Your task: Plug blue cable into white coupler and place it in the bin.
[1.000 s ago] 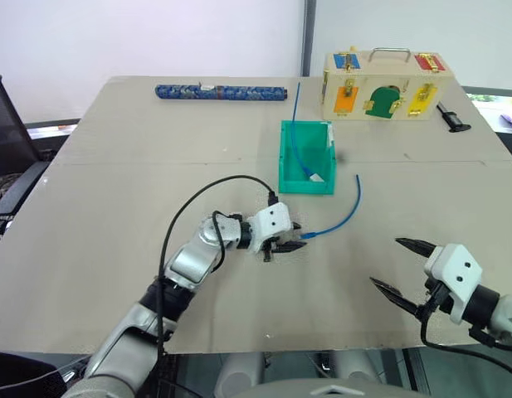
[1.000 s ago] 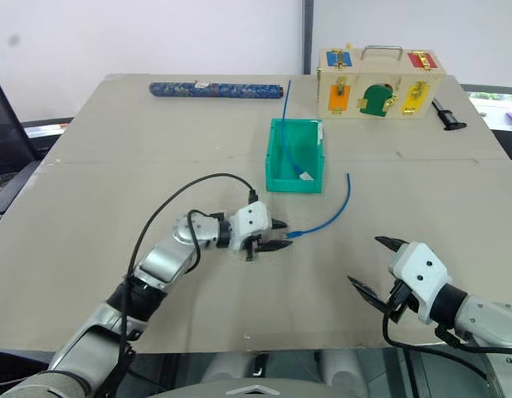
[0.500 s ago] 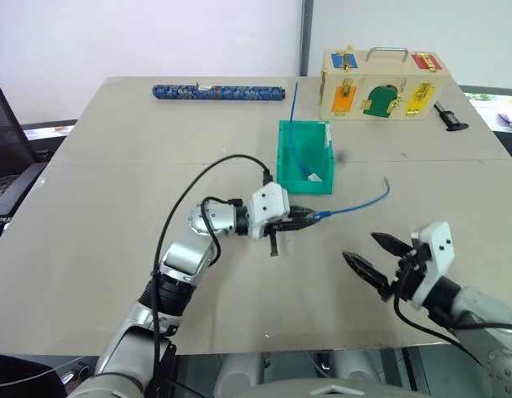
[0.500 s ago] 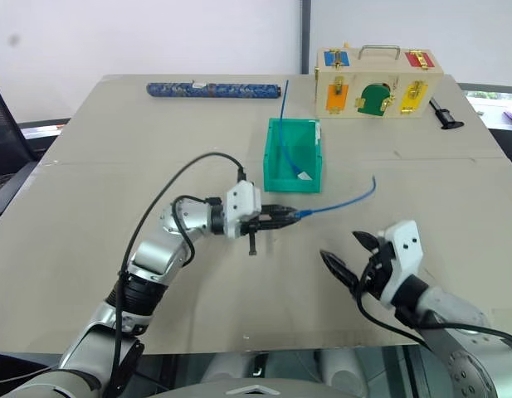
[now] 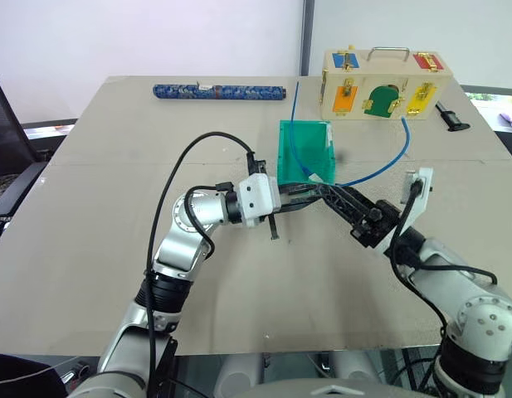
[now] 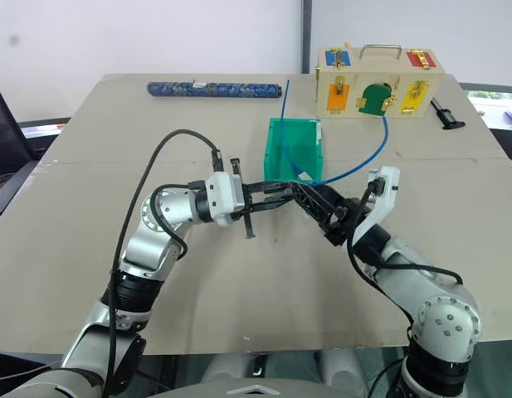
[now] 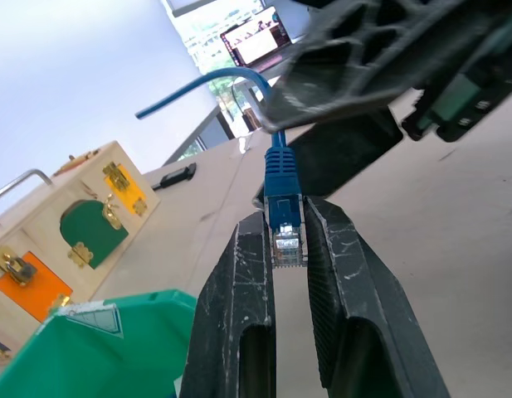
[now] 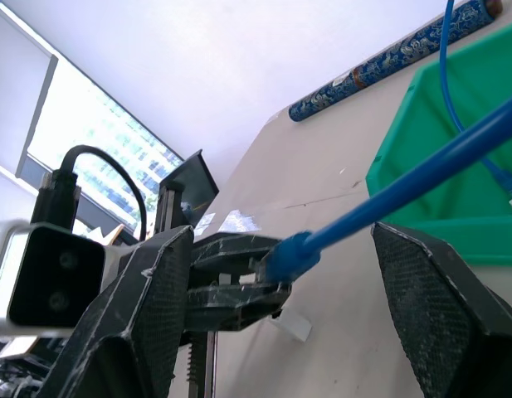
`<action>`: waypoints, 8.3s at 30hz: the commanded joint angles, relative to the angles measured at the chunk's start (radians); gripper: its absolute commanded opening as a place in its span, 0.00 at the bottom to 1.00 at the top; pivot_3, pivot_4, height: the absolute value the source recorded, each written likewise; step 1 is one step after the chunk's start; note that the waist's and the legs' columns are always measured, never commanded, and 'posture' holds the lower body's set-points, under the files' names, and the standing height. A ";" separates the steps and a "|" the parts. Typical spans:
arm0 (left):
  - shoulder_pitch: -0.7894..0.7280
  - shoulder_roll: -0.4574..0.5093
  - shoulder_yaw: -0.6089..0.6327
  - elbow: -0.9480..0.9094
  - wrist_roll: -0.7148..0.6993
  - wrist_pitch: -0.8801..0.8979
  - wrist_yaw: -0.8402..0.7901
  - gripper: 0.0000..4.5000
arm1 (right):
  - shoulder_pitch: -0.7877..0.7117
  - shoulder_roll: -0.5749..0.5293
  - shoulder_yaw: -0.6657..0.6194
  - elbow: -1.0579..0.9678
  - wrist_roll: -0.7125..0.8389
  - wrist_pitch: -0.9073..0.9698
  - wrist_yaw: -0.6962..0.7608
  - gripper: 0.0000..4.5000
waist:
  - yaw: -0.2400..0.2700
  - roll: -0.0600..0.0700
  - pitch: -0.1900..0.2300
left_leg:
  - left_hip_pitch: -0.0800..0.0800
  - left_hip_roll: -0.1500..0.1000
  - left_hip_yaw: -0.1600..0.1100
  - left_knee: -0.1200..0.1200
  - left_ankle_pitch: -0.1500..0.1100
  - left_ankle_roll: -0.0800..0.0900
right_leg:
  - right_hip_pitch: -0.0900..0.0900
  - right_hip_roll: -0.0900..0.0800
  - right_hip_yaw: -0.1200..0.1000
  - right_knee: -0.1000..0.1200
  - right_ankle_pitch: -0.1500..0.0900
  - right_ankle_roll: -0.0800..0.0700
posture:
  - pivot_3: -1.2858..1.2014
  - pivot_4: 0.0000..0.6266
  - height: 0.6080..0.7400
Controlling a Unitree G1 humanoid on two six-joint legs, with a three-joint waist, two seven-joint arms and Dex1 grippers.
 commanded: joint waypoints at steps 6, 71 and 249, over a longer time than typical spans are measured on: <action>-0.019 -0.002 0.002 -0.017 0.004 -0.023 0.017 0.00 | -0.005 -0.091 0.070 -0.002 0.097 -0.079 -0.052 0.47 | -0.002 0.000 0.000 | 0.000 0.000 0.000 0.000 0.000 0.000 | 0.000 0.000 0.000 0.000 0.000 0.000 | 0.52 0.24 1.00; 0.023 0.237 0.127 0.430 -0.009 0.138 -0.226 0.09 | 0.067 -0.304 0.160 -0.010 0.075 -0.244 -0.002 0.00 | -0.002 0.000 0.001 | -0.001 0.003 0.002 -0.002 0.000 0.000 | -0.003 0.001 0.001 -0.001 0.000 0.000 | 0.52 0.24 1.00; 0.148 0.147 0.368 -0.281 -0.324 0.940 0.109 0.93 | 0.481 -0.501 -0.120 -0.147 -0.845 -0.522 0.638 1.00 | 0.018 -0.004 -0.003 | -0.003 -0.001 -0.009 0.000 0.000 -0.001 | -0.001 -0.003 -0.005 -0.002 -0.003 0.000 | 0.52 0.24 1.00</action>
